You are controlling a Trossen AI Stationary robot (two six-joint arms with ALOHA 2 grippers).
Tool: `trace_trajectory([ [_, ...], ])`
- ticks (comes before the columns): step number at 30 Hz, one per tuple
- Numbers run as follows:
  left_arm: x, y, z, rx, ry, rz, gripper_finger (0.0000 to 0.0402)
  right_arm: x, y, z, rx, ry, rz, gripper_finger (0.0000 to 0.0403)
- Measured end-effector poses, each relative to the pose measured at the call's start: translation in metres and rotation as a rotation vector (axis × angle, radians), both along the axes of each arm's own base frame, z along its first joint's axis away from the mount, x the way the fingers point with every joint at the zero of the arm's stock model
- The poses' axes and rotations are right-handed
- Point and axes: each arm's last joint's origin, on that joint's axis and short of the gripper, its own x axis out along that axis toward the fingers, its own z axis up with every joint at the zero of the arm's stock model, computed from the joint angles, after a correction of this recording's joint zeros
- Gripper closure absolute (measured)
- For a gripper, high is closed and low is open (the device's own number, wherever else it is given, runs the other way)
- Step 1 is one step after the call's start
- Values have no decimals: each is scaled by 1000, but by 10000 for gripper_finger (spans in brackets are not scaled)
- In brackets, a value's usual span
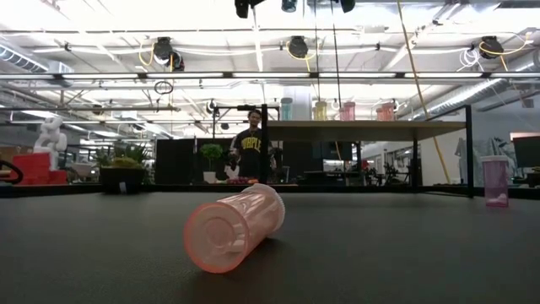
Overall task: Pick and place medicine bottles onto shelf by color
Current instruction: Put the blue pill bottle on the shelf aligned with the other blue pill bottles
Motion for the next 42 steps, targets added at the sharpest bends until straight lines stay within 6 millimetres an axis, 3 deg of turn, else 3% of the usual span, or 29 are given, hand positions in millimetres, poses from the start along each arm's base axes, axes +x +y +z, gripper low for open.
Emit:
trace_trajectory([
  [6, 0, -1, -2, -18, 21, -22, 174, 0, -1, -1, -2, 13, -3, 309],
  [15, 7, -1, -11, -42, 47, -34, 200, -1, -1, -4, -6, 46, -3, 309],
  [26, 7, 0, -8, 45, 13, -14, 178, -1, -1, -5, 11, 45, -4, 309],
  [42, 7, 0, -8, 93, 15, -26, 250, 0, -8, -5, 17, 47, -7, 309],
])
